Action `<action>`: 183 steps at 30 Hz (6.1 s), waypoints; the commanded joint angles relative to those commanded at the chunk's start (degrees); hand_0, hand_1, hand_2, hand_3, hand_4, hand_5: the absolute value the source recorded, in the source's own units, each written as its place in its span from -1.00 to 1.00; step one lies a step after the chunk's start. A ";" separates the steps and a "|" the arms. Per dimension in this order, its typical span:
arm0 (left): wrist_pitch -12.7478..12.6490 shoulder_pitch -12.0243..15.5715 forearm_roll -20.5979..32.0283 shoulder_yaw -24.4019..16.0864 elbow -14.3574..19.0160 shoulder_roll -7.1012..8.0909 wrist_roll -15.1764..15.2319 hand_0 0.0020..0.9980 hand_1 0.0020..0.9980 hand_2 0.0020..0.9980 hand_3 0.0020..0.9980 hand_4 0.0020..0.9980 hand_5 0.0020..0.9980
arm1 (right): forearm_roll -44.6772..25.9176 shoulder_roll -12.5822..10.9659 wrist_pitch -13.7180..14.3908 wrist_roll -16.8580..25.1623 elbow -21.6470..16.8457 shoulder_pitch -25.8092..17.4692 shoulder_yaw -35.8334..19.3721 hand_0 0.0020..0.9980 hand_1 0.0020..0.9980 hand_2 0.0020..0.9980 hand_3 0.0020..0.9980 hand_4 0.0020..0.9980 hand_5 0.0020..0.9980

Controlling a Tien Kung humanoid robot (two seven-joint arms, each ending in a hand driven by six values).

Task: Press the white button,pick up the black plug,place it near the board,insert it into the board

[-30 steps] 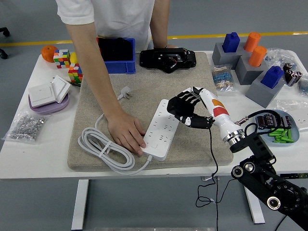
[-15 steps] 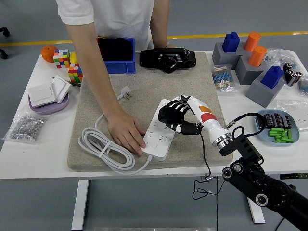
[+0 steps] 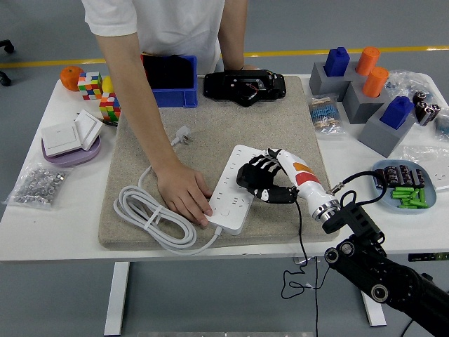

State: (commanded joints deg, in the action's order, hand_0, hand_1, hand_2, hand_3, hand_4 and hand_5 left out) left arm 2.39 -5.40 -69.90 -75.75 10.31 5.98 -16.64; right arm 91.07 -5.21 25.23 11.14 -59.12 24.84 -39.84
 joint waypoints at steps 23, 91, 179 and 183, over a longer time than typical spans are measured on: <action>-0.02 0.10 0.19 0.05 0.00 -0.04 0.13 0.42 0.33 0.17 0.36 0.33 -0.46 | 0.59 0.39 -0.28 -0.20 1.20 -0.08 0.00 -0.17 -0.34 -0.21 0.10 0.46 -1.00; 0.04 0.36 -0.17 -0.08 0.00 -0.23 0.06 0.42 0.33 0.17 0.35 0.33 -0.46 | -2.01 0.44 -2.32 -1.14 0.45 -0.46 -0.81 0.00 0.02 0.07 0.13 0.97 -0.91; 0.04 0.22 -0.11 0.18 0.00 -0.38 0.33 0.42 0.33 0.17 0.35 0.33 -0.47 | -1.09 -7.26 -11.55 -1.76 -17.59 -11.85 -3.73 1.00 0.92 0.84 0.77 1.00 0.98; 0.05 0.31 -0.02 0.25 0.00 -0.48 0.36 0.42 0.33 0.17 0.35 0.33 -0.47 | -1.21 -6.86 -11.50 -1.94 -17.26 -11.14 -2.89 1.00 0.92 0.84 0.77 1.00 0.98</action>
State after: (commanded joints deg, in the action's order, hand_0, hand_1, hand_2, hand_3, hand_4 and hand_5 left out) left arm 2.44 -5.08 -69.92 -75.50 10.31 5.49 -16.28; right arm 89.86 -12.07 13.72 9.20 -76.38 13.70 -42.74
